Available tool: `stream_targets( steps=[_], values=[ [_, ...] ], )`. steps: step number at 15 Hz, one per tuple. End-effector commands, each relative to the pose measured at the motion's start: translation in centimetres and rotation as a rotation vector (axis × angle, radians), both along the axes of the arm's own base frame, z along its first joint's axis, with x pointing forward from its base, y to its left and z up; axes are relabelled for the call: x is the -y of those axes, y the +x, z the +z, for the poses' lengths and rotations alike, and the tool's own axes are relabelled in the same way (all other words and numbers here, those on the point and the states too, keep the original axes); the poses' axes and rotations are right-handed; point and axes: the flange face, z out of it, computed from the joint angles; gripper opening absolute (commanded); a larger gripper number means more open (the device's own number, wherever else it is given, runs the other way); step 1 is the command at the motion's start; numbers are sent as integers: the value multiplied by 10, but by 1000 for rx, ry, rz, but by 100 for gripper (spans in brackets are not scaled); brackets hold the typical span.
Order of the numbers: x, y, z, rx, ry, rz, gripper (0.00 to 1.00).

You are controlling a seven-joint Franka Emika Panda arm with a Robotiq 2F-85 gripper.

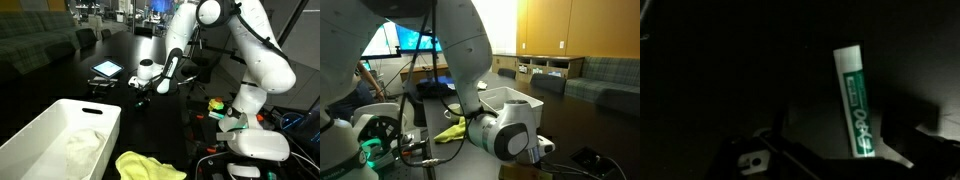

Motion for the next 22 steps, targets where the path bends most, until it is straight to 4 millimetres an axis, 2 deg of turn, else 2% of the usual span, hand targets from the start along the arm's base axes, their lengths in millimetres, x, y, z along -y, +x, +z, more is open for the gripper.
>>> stream_targets(
  steps=[1,7,20,21,22],
  values=[
    [5,1,19,-2,-25,8,100],
    [5,7,30,-10,-51,12,100],
    [1,16,25,-59,-57,35,100],
    [0,17,25,-60,-57,37,99],
    [0,18,24,-61,-57,40,90]
  ],
)
